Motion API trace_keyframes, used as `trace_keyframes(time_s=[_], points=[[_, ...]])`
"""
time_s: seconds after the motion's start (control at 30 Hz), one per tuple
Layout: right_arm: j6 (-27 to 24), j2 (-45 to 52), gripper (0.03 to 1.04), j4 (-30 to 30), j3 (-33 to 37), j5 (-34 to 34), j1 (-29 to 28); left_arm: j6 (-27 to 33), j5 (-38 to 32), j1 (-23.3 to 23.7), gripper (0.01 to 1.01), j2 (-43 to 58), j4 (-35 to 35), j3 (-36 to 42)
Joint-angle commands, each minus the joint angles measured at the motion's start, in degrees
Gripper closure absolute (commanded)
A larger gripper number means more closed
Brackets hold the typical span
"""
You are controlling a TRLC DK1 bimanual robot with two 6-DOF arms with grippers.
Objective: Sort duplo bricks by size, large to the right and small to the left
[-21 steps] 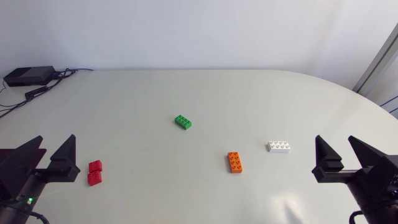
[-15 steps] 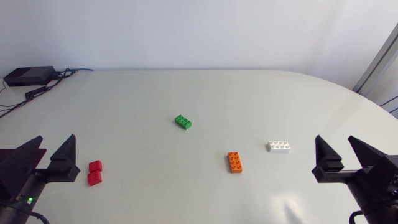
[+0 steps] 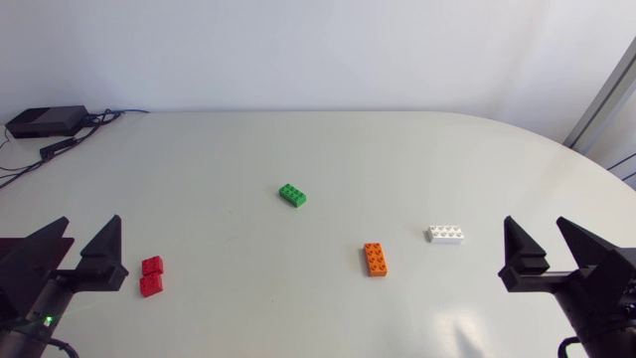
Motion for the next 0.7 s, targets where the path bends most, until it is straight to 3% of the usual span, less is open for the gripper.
trace_keyframes(time_s=[0.0,0.47,0.67], points=[[1.0,-0.3,0.06,-0.6,-2.3,-0.5,0.2,-0.1,0.3,-0.6,0.054,-0.9,0.2,-1.2],[0.8,-0.4,0.06,-0.3,-2.2,-0.5,1.1,0.3,0.4,-0.6,0.059,-1.0,0.1,-0.2],[0.8,-0.3,0.06,-1.7,0.3,-0.5,1.6,0.2,0.4,-1.6,0.075,-1.0,-4.6,4.5]])
